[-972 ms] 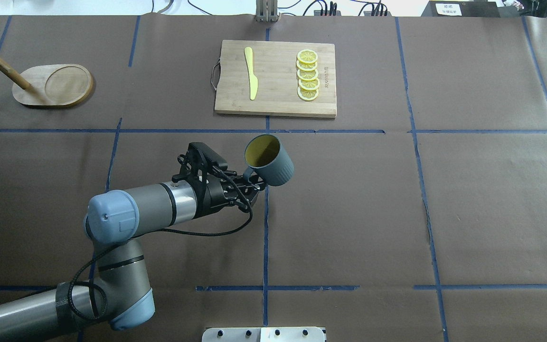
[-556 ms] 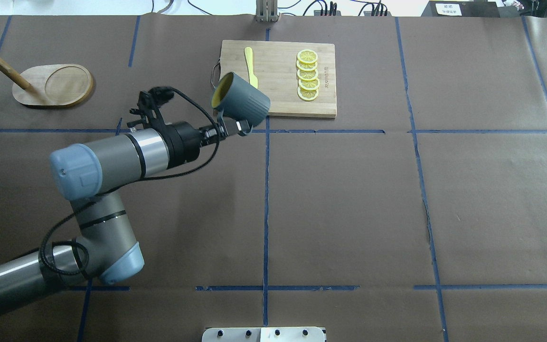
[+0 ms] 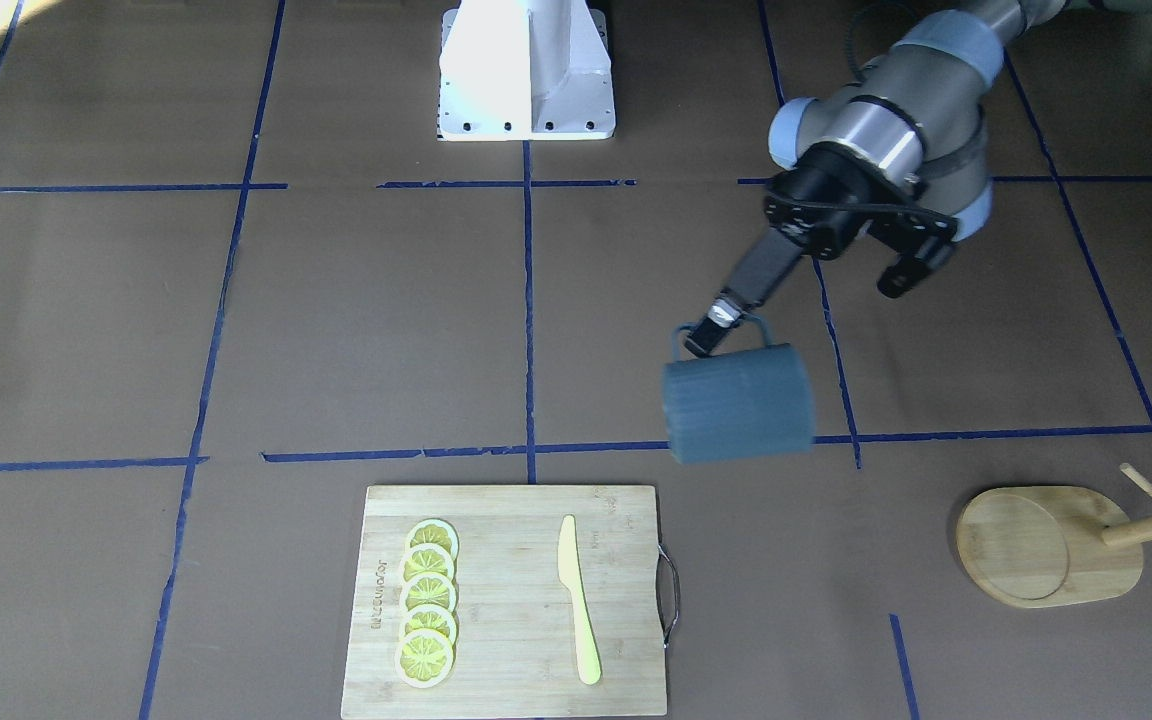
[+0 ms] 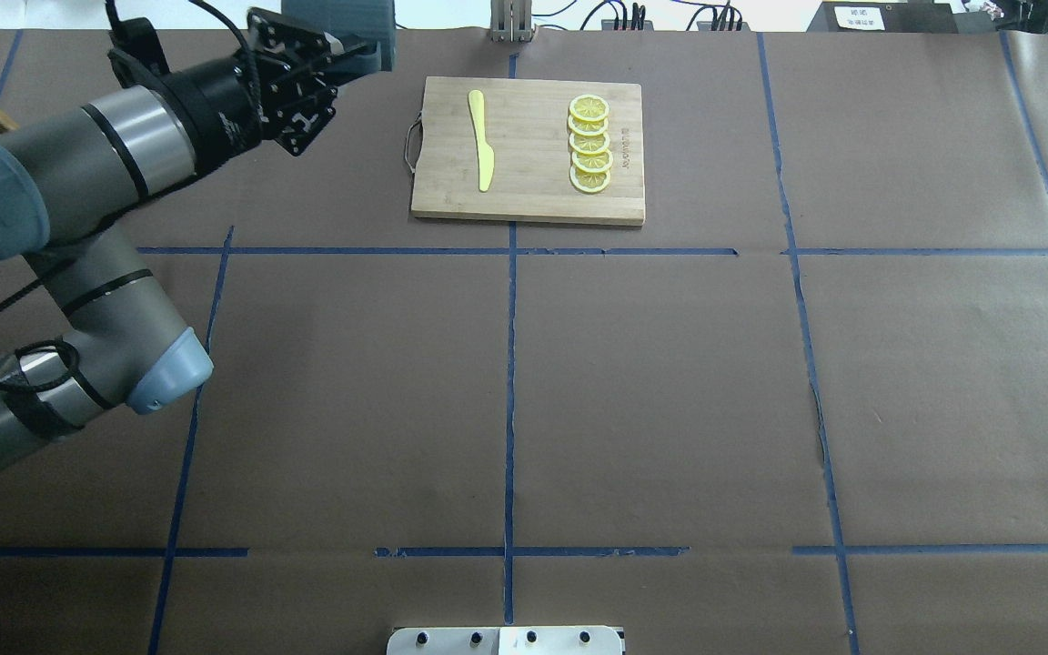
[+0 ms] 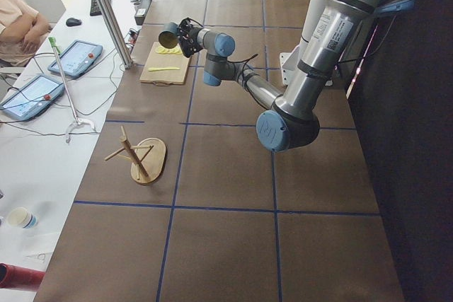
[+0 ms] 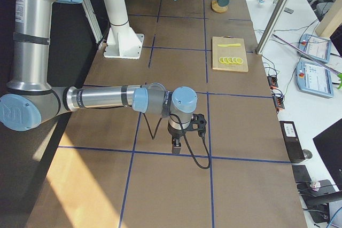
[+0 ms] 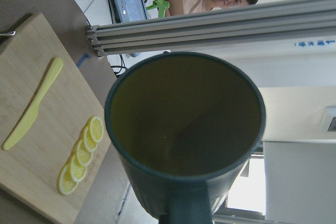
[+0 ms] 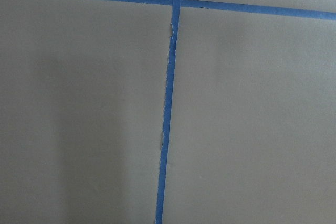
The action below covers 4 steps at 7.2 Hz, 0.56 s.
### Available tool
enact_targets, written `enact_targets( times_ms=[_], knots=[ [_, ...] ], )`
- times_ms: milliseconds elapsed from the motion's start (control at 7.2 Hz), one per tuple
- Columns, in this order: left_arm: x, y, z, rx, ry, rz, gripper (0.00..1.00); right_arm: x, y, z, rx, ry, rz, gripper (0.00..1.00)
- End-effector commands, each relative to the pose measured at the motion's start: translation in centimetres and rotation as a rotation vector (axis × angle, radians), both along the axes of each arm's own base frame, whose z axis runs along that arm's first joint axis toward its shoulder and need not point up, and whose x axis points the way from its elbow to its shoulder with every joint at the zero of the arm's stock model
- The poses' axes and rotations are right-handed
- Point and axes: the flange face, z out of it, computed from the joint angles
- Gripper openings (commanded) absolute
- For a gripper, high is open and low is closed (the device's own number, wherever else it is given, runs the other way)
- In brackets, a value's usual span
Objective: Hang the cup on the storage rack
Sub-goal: 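Carry the mug with the left gripper up toward the wooden rack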
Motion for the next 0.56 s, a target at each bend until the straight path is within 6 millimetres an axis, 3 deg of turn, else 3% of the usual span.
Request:
enact_targets(
  times_ms=[0,139,417],
  knots=[
    [-6.5,-3.7,3.5,-0.153,0.215,-0.032,0.0,0.0,0.0,-0.1,0.003,0.001,0.0,1.0],
    [-10.1,-6.0,8.1,-0.209,0.305,-0.064,0.0,0.0,0.0,-0.1,0.001,0.0,0.0,1.0],
    [-14.6,-8.2,16.0,-0.237,0.445,-0.085,0.0,0.0,-0.1,-0.2,0.005,0.001,0.001,1.0]
  ],
)
